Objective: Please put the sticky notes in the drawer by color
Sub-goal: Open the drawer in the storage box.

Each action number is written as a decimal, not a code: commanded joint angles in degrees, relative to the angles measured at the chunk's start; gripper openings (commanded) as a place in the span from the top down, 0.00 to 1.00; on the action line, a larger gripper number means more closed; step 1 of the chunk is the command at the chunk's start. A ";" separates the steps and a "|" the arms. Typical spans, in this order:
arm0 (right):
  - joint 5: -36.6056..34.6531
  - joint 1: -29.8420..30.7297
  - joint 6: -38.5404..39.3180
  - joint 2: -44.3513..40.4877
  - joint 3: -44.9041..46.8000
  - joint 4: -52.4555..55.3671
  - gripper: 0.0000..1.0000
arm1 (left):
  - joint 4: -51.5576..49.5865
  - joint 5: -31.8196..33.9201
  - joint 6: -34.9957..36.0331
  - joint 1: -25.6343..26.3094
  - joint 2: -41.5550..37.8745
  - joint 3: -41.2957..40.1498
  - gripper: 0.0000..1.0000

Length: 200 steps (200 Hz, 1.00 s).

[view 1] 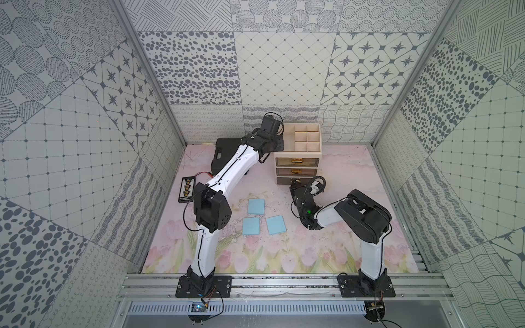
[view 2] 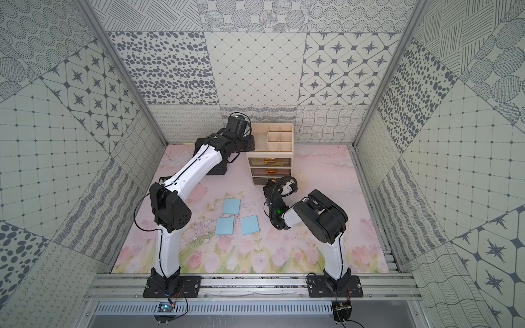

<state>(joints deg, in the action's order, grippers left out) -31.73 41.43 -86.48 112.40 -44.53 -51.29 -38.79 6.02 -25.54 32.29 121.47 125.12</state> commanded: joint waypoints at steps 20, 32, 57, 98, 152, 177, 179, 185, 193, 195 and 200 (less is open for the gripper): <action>4.48 2.25 -2.90 -1.04 -0.12 -3.58 1.00 | -16.15 -2.81 -9.10 1.43 2.48 -0.76 1.00; 5.62 1.97 -6.43 1.16 -0.01 -5.81 1.00 | -17.26 -1.43 -8.88 1.71 3.12 1.17 1.00; 8.71 1.90 -12.25 4.94 -2.10 -6.96 1.00 | -18.61 1.81 -7.44 2.66 4.22 4.06 1.00; 10.44 1.36 -19.37 10.46 -4.07 -9.81 1.00 | -16.72 3.14 -5.97 4.64 3.92 4.25 1.00; 8.17 1.16 -19.09 2.99 -5.82 0.97 1.00 | -19.25 5.86 -5.74 6.56 6.14 7.16 1.00; 5.73 2.44 -19.45 -2.41 -4.04 8.05 1.00 | -19.05 5.92 -6.01 6.73 6.16 7.42 1.00; 5.41 2.61 -19.50 -2.70 -3.78 8.36 1.00 | -19.00 5.97 -6.01 6.73 6.15 7.42 1.00; 4.50 3.07 -19.63 -3.71 -3.08 9.18 1.00 | -19.08 6.18 -6.01 6.73 6.31 7.50 1.00; 3.50 3.58 -19.62 -4.59 -2.42 9.93 1.00 | -19.22 6.44 -6.01 6.73 6.32 7.51 1.00; 3.46 3.62 -19.66 -4.66 -2.37 9.91 1.00 | -19.22 6.45 -6.01 6.71 6.32 7.46 1.00; 3.00 3.86 -19.73 -4.81 -2.04 9.94 1.00 | -19.23 6.54 -6.10 6.75 6.35 7.46 1.00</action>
<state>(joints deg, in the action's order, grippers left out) -30.83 41.54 -104.44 111.79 -47.70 -42.94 -46.50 21.17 -27.11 37.12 125.54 133.29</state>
